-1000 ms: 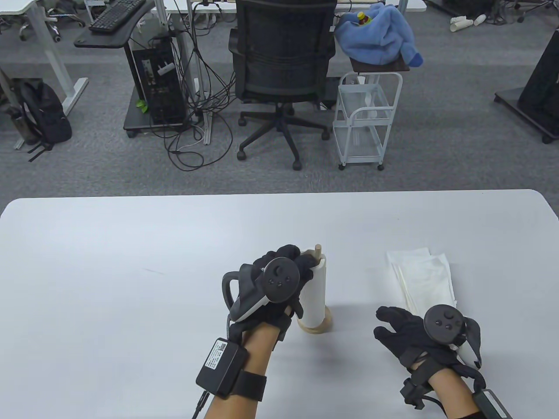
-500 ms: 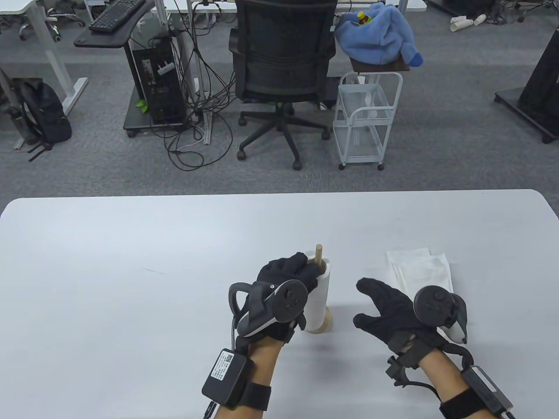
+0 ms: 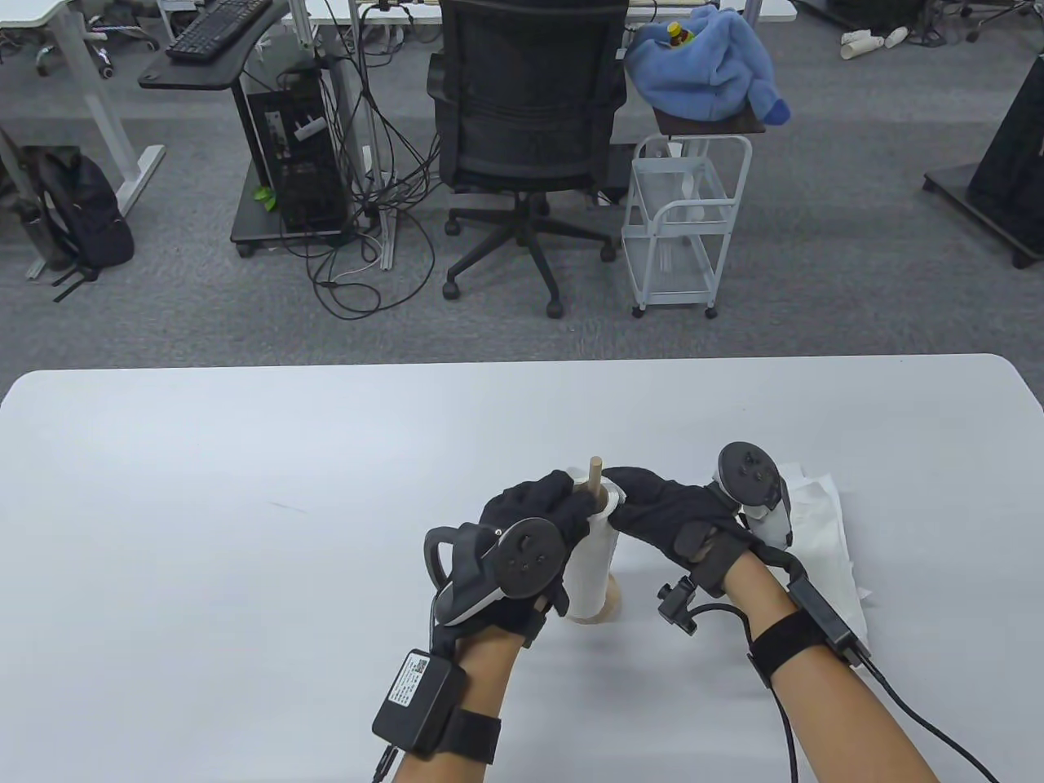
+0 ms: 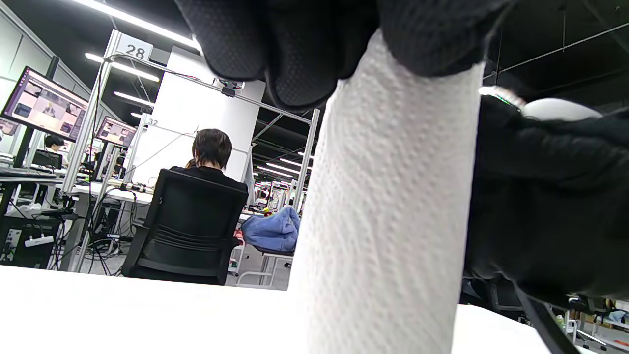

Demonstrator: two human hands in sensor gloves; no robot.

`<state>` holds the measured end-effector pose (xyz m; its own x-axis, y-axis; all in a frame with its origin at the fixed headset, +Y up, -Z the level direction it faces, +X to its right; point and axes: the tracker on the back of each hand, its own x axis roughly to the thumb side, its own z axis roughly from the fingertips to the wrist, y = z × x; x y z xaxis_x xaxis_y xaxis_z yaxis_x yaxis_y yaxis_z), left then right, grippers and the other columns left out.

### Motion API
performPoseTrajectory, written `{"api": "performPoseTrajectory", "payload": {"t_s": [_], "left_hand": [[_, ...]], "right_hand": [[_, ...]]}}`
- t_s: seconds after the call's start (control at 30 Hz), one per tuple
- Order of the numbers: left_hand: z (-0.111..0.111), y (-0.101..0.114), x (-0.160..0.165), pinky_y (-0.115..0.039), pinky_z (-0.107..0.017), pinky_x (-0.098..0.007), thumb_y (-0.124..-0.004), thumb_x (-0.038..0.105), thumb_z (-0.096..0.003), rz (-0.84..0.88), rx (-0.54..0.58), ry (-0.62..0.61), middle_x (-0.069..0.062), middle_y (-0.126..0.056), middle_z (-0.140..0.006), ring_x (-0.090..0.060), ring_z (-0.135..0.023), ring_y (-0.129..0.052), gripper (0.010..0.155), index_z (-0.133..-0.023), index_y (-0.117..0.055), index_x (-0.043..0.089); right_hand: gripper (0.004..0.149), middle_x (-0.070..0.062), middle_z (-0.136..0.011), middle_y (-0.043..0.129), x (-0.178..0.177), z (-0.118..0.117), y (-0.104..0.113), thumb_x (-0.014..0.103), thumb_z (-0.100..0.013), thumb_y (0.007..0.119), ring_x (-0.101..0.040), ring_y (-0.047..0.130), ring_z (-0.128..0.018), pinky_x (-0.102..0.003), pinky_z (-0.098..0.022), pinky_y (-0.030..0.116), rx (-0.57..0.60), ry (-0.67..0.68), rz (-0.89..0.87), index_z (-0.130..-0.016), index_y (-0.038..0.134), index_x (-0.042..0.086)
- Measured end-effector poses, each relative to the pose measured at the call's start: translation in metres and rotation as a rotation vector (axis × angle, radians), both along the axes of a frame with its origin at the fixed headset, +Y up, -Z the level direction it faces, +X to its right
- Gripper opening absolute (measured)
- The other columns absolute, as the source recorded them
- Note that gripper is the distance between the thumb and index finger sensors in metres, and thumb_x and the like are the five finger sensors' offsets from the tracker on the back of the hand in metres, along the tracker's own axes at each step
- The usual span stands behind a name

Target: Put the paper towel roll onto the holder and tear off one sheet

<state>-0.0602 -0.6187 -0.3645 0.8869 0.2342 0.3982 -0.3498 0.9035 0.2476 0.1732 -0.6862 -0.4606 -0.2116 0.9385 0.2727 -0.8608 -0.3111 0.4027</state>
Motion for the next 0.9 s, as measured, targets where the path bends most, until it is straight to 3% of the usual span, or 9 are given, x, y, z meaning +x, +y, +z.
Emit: {"api": "performPoseTrajectory", "payload": {"t_s": [0.07, 0.17, 0.27, 0.37, 0.53, 0.7, 0.9], "left_hand": [[0.001, 0.0, 0.004, -0.07, -0.073, -0.043, -0.072, 0.041, -0.0463, -0.005, -0.007, -0.022, 0.015, -0.061, -0.102, -0.021, -0.091, -0.081, 0.042, -0.088, -0.078, 0.044], [0.002, 0.002, 0.007, -0.068, -0.073, -0.045, -0.07, 0.042, -0.0477, -0.061, -0.011, -0.012, 0.011, -0.058, -0.104, -0.023, -0.092, -0.078, 0.043, -0.091, -0.075, 0.04], [0.004, 0.003, 0.012, -0.066, -0.073, -0.049, -0.074, 0.05, -0.0452, -0.063, -0.036, -0.001, 0.004, -0.056, -0.104, -0.029, -0.092, -0.076, 0.051, -0.093, -0.074, 0.033], [0.006, 0.004, 0.018, -0.068, -0.071, -0.048, -0.073, 0.052, -0.0447, -0.123, 0.025, 0.033, 0.004, -0.06, -0.103, -0.029, -0.089, -0.079, 0.048, -0.089, -0.077, 0.033], [0.005, 0.003, 0.021, -0.063, -0.073, -0.05, -0.073, 0.05, -0.0468, -0.09, -0.037, 0.015, 0.003, -0.054, -0.105, -0.031, -0.093, -0.072, 0.047, -0.092, -0.073, 0.036], [0.008, -0.002, 0.024, -0.059, -0.074, -0.052, -0.072, 0.05, -0.0482, -0.09, -0.015, 0.014, 0.001, -0.048, -0.107, -0.033, -0.095, -0.067, 0.05, -0.095, -0.066, 0.035], [0.007, -0.004, 0.022, -0.06, -0.074, -0.052, -0.074, 0.051, -0.0476, -0.056, -0.028, 0.018, 0.0, -0.049, -0.107, -0.033, -0.096, -0.067, 0.051, -0.095, -0.066, 0.035]], "right_hand": [[0.04, -0.014, -0.103, 0.069, 0.001, 0.0, 0.006, 0.037, -0.045, 0.082, -0.045, 0.068, -0.092, -0.061, -0.067, 0.052, 0.097, -0.053, 0.029, -0.083, 0.086, 0.024], [0.038, -0.015, -0.102, 0.07, -0.002, 0.006, 0.015, 0.034, -0.046, 0.08, -0.045, 0.068, -0.091, -0.062, -0.067, 0.052, 0.2, -0.079, 0.1, -0.082, 0.085, 0.023], [0.038, -0.014, -0.101, 0.072, -0.006, 0.018, 0.026, 0.035, -0.047, 0.079, -0.044, 0.07, -0.09, -0.061, -0.067, 0.052, 0.432, -0.111, 0.285, -0.083, 0.084, 0.025], [0.038, -0.012, -0.1, 0.073, -0.007, 0.029, 0.03, 0.036, -0.048, 0.077, -0.042, 0.072, -0.09, -0.061, -0.068, 0.052, 0.593, -0.134, 0.438, -0.084, 0.082, 0.026], [0.039, -0.013, -0.099, 0.074, -0.006, 0.044, 0.024, 0.035, -0.048, 0.078, -0.043, 0.072, -0.089, -0.062, -0.067, 0.051, 0.748, -0.15, 0.546, -0.085, 0.081, 0.023], [0.04, -0.014, -0.098, 0.074, -0.009, 0.056, 0.025, 0.034, -0.049, 0.077, -0.044, 0.072, -0.088, -0.064, -0.067, 0.051, 0.868, -0.16, 0.656, -0.086, 0.078, 0.019], [0.04, -0.015, -0.097, 0.073, -0.012, 0.061, 0.022, 0.033, -0.049, 0.077, -0.044, 0.072, -0.087, -0.063, -0.067, 0.05, 0.909, -0.151, 0.711, -0.086, 0.077, 0.018]]}}
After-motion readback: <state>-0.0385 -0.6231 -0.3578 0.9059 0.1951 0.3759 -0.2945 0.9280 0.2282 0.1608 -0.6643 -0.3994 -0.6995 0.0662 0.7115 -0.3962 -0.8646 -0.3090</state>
